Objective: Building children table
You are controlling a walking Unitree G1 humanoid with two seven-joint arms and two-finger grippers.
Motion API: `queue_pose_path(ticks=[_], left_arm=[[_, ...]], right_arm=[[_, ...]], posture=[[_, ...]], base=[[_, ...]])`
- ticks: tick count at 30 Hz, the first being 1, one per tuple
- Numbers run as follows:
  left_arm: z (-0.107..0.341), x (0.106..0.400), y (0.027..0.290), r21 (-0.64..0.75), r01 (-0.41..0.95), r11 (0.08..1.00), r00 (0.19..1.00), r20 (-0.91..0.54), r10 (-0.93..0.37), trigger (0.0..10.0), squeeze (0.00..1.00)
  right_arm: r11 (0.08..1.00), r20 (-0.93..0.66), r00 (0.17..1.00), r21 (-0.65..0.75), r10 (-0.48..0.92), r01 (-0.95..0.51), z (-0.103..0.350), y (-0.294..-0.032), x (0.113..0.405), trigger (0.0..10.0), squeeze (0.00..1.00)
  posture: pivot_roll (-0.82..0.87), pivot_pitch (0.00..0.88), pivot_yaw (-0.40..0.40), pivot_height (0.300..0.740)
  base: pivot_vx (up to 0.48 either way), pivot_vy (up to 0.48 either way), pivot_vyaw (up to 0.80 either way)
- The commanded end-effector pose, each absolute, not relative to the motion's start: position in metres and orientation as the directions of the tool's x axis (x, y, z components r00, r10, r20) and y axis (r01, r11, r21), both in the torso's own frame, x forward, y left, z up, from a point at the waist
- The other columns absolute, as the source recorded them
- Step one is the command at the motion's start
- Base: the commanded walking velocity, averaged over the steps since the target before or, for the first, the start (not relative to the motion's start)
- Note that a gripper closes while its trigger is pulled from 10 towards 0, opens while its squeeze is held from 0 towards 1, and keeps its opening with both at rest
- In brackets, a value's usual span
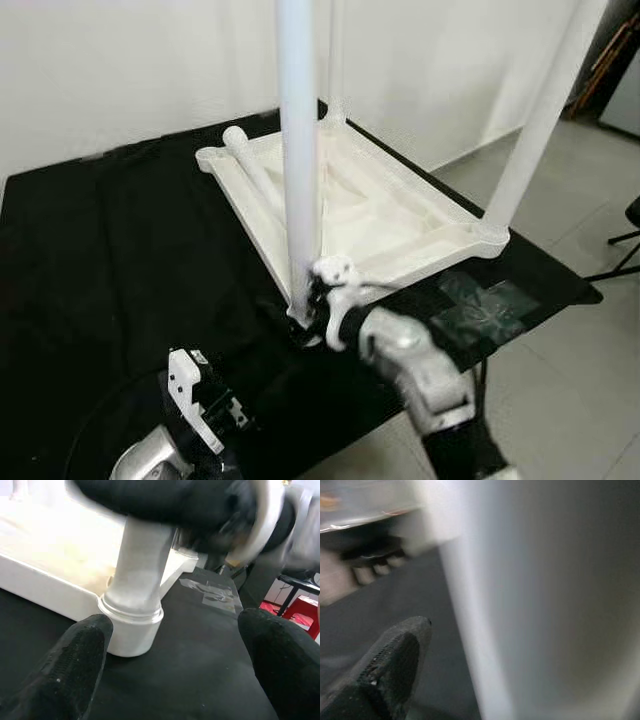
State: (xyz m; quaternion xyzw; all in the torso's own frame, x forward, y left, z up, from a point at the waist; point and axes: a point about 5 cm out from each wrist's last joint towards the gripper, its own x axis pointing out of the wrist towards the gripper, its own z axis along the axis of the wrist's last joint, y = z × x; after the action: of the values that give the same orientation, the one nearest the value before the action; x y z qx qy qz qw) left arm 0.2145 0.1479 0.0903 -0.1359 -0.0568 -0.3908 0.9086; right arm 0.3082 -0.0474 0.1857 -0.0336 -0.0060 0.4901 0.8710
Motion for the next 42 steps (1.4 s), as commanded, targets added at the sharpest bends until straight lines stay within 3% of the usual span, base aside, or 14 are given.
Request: queue_pose_path(ticks=[1, 5, 11, 12, 13, 22, 28, 30, 33, 34, 35, 36, 40, 42], left_arm=[[0.086, 0.213, 0.149, -0.211, 0.717, 0.664, 0.697, 0.194, -0.691, 10.0, 0.0], [0.086, 0.214, 0.148, -0.207, 0.714, 0.669, 0.7, 0.197, -0.686, 10.0, 0.0], [0.086, 0.214, 0.148, -0.205, 0.713, 0.67, 0.701, 0.198, -0.686, 10.0, 0.0], [0.086, 0.214, 0.148, -0.205, 0.713, 0.67, 0.701, 0.198, -0.686, 10.0, 0.0], [0.086, 0.214, 0.149, -0.203, 0.713, 0.671, 0.701, 0.197, -0.686, 10.0, 0.0], [0.086, 0.212, 0.148, -0.197, 0.712, 0.674, 0.702, 0.195, -0.685, 10.0, 0.0], [0.085, 0.21, 0.148, -0.202, 0.715, 0.669, 0.699, 0.193, -0.689, 10.0, 0.0], [0.085, 0.209, 0.149, -0.204, 0.716, 0.668, 0.698, 0.192, -0.69, 10.0, 0.0], [0.085, 0.208, 0.15, -0.205, 0.716, 0.668, 0.698, 0.192, -0.69, 10.0, 0.0], [0.085, 0.208, 0.15, -0.206, 0.716, 0.667, 0.698, 0.191, -0.69, 10.0, 0.0], [0.085, 0.208, 0.15, -0.206, 0.716, 0.667, 0.698, 0.191, -0.69, 10.0, 0.0], [0.085, 0.209, 0.15, -0.209, 0.717, 0.665, 0.696, 0.19, -0.692, 10.0, 0.0], [0.085, 0.211, 0.15, -0.209, 0.724, 0.657, 0.689, 0.186, -0.701, 10.0, 0.0], [0.085, 0.211, 0.15, -0.212, 0.728, 0.652, 0.685, 0.184, -0.705, 10.0, 0.0]], right_arm=[[0.436, -0.032, 0.44, -0.096, 0.897, -0.895, 0.187, -0.054, 0.309, 10.0, 0.0], [0.31, -0.111, 0.333, -0.184, 0.936, -0.933, 0.193, -0.078, 0.321, 10.0, 0.0], [0.294, -0.157, 0.327, -0.199, 0.932, -0.935, 0.193, -0.09, 0.335, 10.0, 0.0], [0.31, -0.158, 0.343, -0.198, 0.926, -0.93, 0.195, -0.094, 0.343, 7.7, 0.0], [0.327, -0.161, 0.359, -0.198, 0.919, -0.924, 0.197, -0.097, 0.349, 0.0, 0.0], [0.295, -0.174, 0.323, -0.171, 0.93, -0.94, 0.193, -0.105, 0.355, 0.0, 0.0], [0.341, -0.169, 0.368, -0.172, 0.914, -0.924, 0.183, -0.118, 0.353, 0.0, 0.0], [0.491, -0.14, 0.51, -0.146, 0.849, -0.859, 0.169, -0.123, 0.345, 0.0, 0.0], [0.562, -0.123, 0.576, -0.128, 0.809, -0.817, 0.163, -0.125, 0.341, 0.0, 0.0], [0.755, -0.075, 0.76, -0.088, 0.645, -0.65, 0.15, -0.123, 0.337, 0.0, 0.0], [0.755, -0.075, 0.76, -0.088, 0.645, -0.65, 0.15, -0.123, 0.337, 0.0, 0.0], [0.856, -0.13, 0.855, -0.063, 0.503, -0.513, 0.115, -0.113, 0.309, 0.0, 0.0], [0.928, -0.217, 0.911, -0.045, 0.352, -0.369, 0.083, -0.099, 0.27, 0.0, 0.0], [0.92, -0.228, 0.9, -0.038, 0.372, -0.39, 0.082, -0.094, 0.266, 0.0, 0.0]], posture=[[-0.02, 0.092, -0.01, 0.74], [-0.01, 0.087, -0.014, 0.74], [-0.01, 0.085, -0.017, 0.74], [-0.01, 0.085, -0.017, 0.74], [-0.01, 0.085, -0.017, 0.74], [-0.01, 0.088, -0.019, 0.74], [-0.03, 0.094, -0.019, 0.74], [-0.04, 0.097, -0.028, 0.74], [-0.04, 0.098, -0.031, 0.74], [-0.04, 0.1, -0.029, 0.74], [-0.04, 0.1, -0.029, 0.74], [-0.04, 0.104, -0.017, 0.74], [-0.06, 0.106, 0.007, 0.74], [-0.07, 0.106, 0.008, 0.74]], base=[[0.0, 0.0, 0.0], [0.0, 0.0, 0.0], [0.0, 0.0, 0.0], [0.0, 0.0, 0.0], [0.0, 0.0, 0.0], [0.0, 0.0, 0.0], [0.0, 0.0, 0.0], [0.0, 0.0, 0.0], [0.0, 0.0, 0.0], [0.0, 0.0, 0.0], [0.0, 0.0, 0.0], [0.0, 0.0, 0.0], [0.0, 0.0, 0.0], [0.0, 0.0, 0.0]])
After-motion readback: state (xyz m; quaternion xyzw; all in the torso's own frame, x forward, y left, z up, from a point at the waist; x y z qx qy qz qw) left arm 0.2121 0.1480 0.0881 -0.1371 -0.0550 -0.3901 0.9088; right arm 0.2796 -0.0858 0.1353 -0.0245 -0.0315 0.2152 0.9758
